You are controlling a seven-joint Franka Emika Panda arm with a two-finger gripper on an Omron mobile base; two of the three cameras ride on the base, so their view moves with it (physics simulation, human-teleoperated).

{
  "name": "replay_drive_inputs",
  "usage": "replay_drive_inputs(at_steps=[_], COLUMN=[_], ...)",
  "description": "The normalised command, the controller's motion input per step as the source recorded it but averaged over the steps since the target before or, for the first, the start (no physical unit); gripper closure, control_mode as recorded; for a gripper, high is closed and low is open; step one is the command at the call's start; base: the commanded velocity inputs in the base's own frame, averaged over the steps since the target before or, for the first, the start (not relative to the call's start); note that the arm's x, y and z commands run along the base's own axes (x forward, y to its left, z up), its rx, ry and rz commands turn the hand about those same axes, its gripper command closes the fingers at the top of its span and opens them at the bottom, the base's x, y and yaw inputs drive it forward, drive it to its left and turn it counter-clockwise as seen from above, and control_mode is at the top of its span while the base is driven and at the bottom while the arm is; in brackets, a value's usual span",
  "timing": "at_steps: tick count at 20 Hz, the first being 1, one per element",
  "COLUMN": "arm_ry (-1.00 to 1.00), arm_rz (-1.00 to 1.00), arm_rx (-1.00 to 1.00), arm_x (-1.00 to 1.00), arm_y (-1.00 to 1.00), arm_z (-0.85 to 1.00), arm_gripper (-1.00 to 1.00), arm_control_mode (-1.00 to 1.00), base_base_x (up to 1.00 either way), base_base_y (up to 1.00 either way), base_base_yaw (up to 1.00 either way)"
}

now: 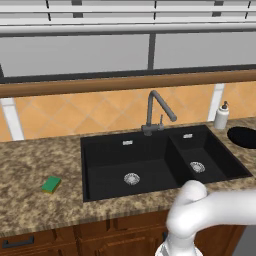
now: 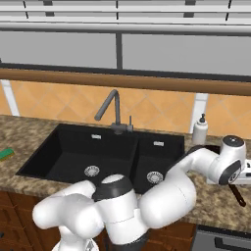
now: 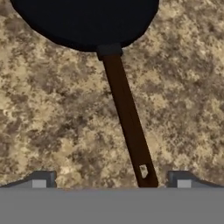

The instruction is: Pick the pan and sponge and place them into the sink. Then turn on the water.

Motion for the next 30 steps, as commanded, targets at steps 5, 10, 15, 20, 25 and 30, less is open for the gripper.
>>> replay_drive_inputs(at_steps=[5, 10, 15, 20, 25, 30], arm_ry=[0.0, 0.0, 0.01, 0.05, 0.14, 0.16], arm_rz=[0.02, 0.04, 0.12, 0.16, 0.14, 0.12], arm_rx=[0.0, 0.0, 0.0, 0.0, 0.0, 0.02], arm_x=[0.0, 0.03, 0.17, 0.08, 0.06, 0.0], arm_y=[-0.31, -0.27, -0.18, -0.06, 0.0, 0.0], arm_z=[-0.27, -0.36, -0.4, -0.46, -0.51, -0.6], arm_gripper=[-1.0, -1.0, -1.0, -1.0, 1.0, 1.0], arm_control_mode=[-1.0, -1.0, -1.0, -1.0, -1.0, -1.0], base_base_x=[0.0, 0.0, 0.0, 0.0, 0.0, 0.0], base_base_y=[0.0, 0.0, 0.0, 0.0, 0.0, 0.0], base_base_yaw=[0.0, 0.0, 0.0, 0.0, 0.0, 0.0])
